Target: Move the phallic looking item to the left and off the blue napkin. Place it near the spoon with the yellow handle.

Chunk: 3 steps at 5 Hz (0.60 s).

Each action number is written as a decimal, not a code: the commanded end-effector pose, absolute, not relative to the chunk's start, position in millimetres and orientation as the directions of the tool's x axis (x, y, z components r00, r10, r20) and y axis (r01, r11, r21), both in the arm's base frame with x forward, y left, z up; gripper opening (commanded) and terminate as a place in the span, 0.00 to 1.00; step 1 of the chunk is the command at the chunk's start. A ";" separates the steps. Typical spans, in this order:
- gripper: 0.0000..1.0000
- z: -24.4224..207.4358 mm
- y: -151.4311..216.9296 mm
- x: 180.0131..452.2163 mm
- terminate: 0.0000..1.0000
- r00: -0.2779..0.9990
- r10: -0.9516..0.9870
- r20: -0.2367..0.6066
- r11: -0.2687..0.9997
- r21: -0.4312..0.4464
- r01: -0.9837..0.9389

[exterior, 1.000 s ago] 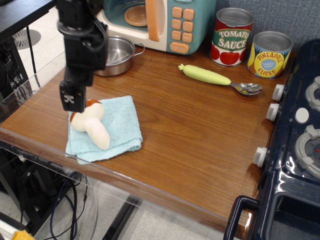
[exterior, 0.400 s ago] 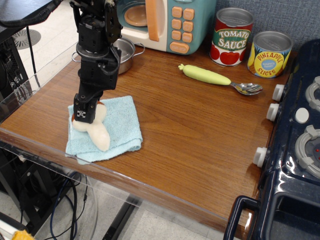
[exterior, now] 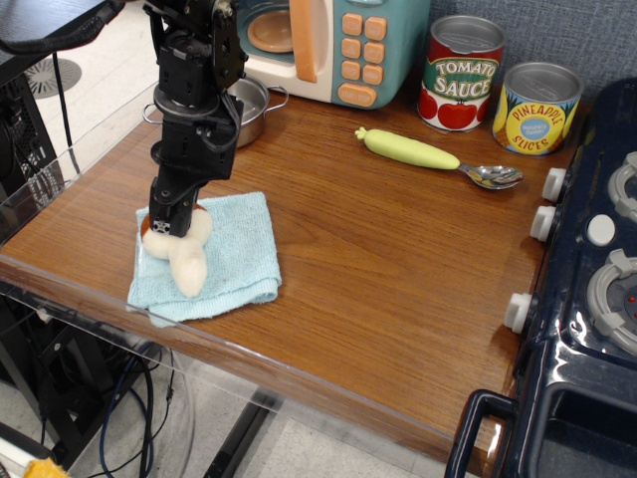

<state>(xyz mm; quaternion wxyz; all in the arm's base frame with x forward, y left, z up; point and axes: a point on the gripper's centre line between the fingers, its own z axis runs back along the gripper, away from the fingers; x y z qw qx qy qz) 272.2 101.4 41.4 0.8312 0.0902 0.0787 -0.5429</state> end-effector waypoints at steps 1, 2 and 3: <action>0.00 97.0 85.6 278.9 0.00 0.395 -0.903 -0.170 0.360 0.202 0.911; 0.00 125.8 65.7 278.4 0.00 0.370 -0.918 -0.142 0.327 0.256 0.910; 0.00 139.2 44.1 287.8 0.00 0.323 -0.936 -0.136 0.277 0.277 0.920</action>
